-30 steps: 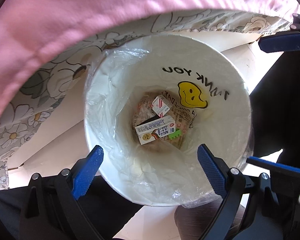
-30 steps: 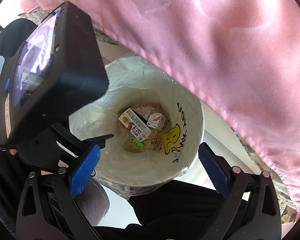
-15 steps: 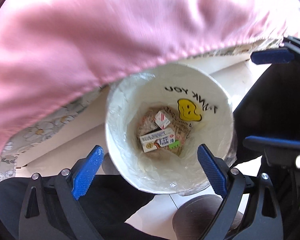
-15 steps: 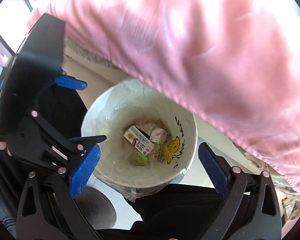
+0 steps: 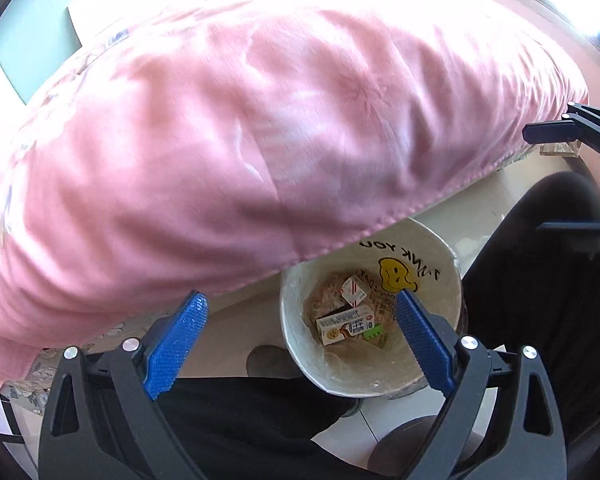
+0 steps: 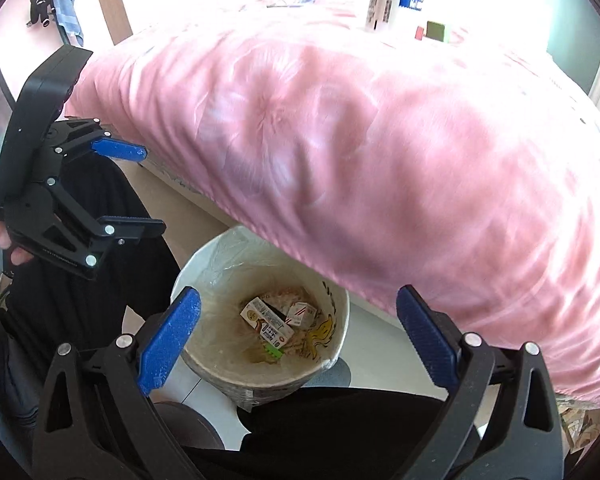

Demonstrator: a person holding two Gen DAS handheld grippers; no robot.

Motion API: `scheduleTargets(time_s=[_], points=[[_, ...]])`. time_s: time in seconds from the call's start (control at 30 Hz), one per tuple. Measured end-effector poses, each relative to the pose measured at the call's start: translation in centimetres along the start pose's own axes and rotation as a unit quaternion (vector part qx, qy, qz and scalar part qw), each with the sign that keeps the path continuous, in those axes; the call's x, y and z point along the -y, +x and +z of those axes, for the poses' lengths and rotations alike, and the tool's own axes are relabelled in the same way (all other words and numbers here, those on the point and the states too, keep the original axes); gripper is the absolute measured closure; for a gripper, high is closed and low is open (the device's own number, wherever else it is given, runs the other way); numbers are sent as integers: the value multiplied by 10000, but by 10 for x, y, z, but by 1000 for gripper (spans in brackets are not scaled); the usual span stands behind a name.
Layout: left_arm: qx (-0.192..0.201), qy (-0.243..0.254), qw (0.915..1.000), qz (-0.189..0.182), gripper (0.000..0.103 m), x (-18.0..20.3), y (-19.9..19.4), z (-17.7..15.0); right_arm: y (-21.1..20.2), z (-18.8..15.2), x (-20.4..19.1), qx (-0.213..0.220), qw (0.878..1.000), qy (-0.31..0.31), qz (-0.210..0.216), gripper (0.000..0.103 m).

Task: Collect trash
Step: 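Raise both tools from the bin back over the bedspread items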

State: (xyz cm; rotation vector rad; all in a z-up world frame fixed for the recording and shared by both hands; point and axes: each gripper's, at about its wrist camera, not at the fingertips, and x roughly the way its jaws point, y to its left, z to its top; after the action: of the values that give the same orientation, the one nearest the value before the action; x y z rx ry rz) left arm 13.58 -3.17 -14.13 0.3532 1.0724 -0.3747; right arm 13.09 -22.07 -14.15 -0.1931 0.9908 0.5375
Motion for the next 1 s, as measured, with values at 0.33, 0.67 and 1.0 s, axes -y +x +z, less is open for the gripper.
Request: scheduleTargets(time_s=[0.33,0.67,1.0], points=[[390,-12,9987,325,7,-20,-29,48,-33,48,31,138,9987,-478,50,7],[616,-18,9969,499,7,-55,-35,96,-48,104,78,275,9970,-727,49,7],[755,-49,9960,475,7,-81,-31,152,-31,151,118,347,9960,-817,-89,7]])
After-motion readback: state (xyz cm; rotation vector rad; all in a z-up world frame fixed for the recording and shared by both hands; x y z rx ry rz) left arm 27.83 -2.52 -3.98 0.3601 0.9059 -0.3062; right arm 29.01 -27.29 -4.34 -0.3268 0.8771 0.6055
